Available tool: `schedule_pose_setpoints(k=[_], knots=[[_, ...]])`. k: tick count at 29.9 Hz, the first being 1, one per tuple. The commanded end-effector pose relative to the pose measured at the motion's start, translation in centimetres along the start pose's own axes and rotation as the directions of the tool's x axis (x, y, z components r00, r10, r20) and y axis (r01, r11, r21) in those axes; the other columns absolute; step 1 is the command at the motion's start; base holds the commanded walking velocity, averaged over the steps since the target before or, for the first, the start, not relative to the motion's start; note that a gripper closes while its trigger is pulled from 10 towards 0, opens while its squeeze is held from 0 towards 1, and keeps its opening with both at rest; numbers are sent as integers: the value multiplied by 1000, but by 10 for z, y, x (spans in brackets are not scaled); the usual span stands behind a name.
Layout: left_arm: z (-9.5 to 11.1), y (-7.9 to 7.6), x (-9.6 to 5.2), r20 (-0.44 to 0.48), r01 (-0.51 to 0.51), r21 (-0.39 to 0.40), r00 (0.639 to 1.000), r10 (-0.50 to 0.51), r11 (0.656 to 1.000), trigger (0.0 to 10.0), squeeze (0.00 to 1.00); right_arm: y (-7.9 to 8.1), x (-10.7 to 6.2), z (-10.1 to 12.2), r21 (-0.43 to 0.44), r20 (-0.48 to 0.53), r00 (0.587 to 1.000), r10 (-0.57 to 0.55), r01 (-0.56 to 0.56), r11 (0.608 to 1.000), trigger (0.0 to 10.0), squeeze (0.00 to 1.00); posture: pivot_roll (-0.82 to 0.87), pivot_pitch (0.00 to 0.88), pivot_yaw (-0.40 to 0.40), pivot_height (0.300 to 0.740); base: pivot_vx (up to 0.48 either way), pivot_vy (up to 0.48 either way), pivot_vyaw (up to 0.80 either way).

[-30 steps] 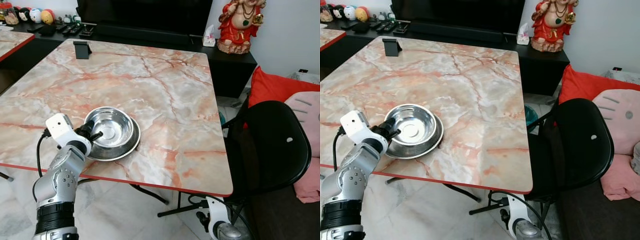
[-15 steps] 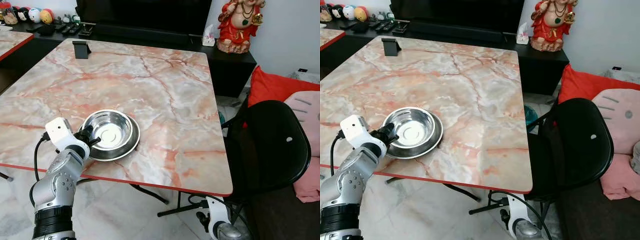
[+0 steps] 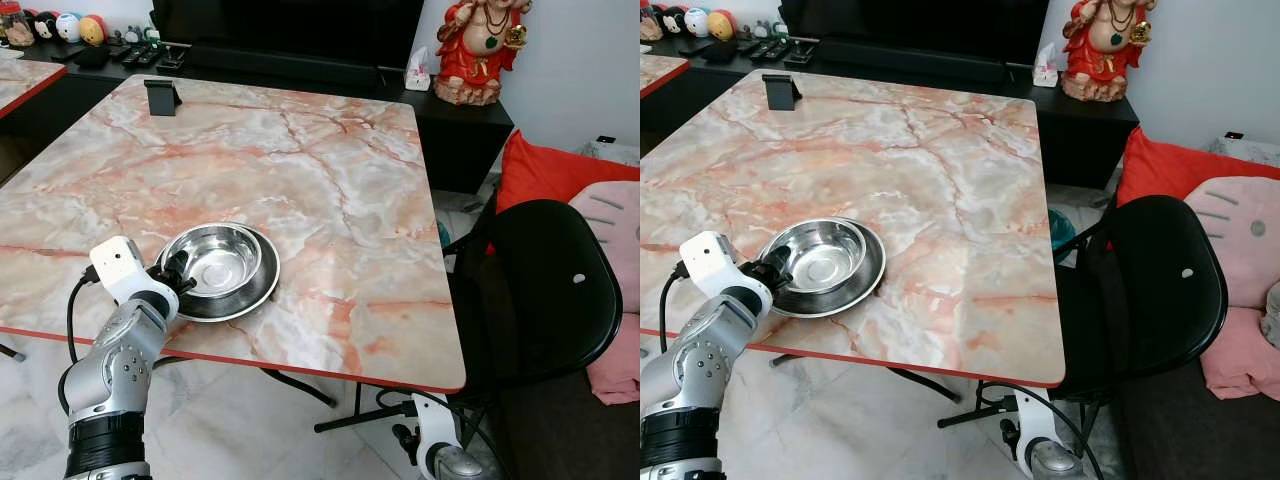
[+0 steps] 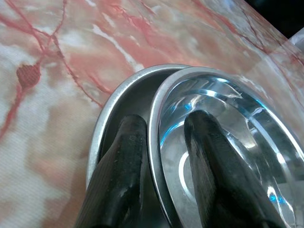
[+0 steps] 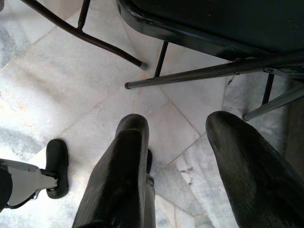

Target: Setting the table

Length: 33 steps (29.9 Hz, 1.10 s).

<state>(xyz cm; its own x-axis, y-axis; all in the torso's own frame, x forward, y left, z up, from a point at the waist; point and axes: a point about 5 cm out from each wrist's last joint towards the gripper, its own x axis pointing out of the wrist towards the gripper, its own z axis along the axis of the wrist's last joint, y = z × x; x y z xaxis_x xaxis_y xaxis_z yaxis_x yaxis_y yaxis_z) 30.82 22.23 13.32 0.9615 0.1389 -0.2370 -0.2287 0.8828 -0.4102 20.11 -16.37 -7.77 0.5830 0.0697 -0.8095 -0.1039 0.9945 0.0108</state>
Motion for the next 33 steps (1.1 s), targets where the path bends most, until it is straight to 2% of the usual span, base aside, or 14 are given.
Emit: schedule_pose_setpoints(k=[1, 10, 11, 12, 18, 19, 20, 25, 27, 33], knots=[[0, -3, 1, -11, -2, 15, 1000, 2, 1000, 10000, 0, -3, 0, -1, -11, -5, 1000, -6, 6, 1000, 10000, 0, 38, 28, -99, 740, 0, 0, 0], [4, -6, 1, 7, 11, 64, 1000, -11, 998, 10000, 0, -3, 0, 0, -14, -6, 1000, -4, 4, 1000, 10000, 0, 38, 28, -100, 740, 0, 0, 0], [4, -8, 1, 7, 24, 65, 1000, -25, 998, 10000, 725, -3, 0, 0, -14, -6, 1000, -3, 3, 1000, 10000, 0, 38, 28, -100, 740, 0, 0, 0], [4, -10, 0, 7, 40, 73, 999, -40, 997, 10000, 1000, -3, 0, 0, -14, -6, 1000, -3, 3, 1000, 10000, 0, 38, 28, -100, 740, 0, 0, 0], [3, -13, 0, 7, 35, 81, 999, -35, 996, 10000, 1000, -3, 0, 0, -13, -6, 1000, -2, 2, 1000, 10000, 0, 42, 28, -103, 740, 0, 0, 0], [5, -14, 0, 16, 29, 96, 999, -31, 995, 10000, 0, -3, 0, 0, -13, -6, 1000, -2, 2, 1000, 10000, 0, 42, 28, -103, 740, 0, 0, 0], [10, -16, 0, 30, 36, 128, 999, -40, 991, 10000, 0, -4, 0, 0, -14, -6, 1000, -1, 1, 1000, 10000, 0, 43, 28, -104, 740, 0, 0, 0], [19, -21, -2, 61, 45, 166, 997, -56, 985, 10000, 0, -4, 0, 0, -14, -8, 1000, 0, 0, 1000, 10000, 0, 48, 28, -106, 740, 0, 0, 0], [24, -24, -4, 77, 42, 219, 995, -60, 975, 10000, 0, -4, 0, 0, -15, -8, 1000, 1, -1, 1000, 10000, 0, 49, 28, -107, 740, 0, 0, 0], [29, -29, -7, 85, 46, 275, 994, -72, 960, 10000, 0, -4, 0, 0, -9, -8, 1000, -3, 3, 1000, 10000, 0, 52, 30, -110, 740, 0, 0, 0]])
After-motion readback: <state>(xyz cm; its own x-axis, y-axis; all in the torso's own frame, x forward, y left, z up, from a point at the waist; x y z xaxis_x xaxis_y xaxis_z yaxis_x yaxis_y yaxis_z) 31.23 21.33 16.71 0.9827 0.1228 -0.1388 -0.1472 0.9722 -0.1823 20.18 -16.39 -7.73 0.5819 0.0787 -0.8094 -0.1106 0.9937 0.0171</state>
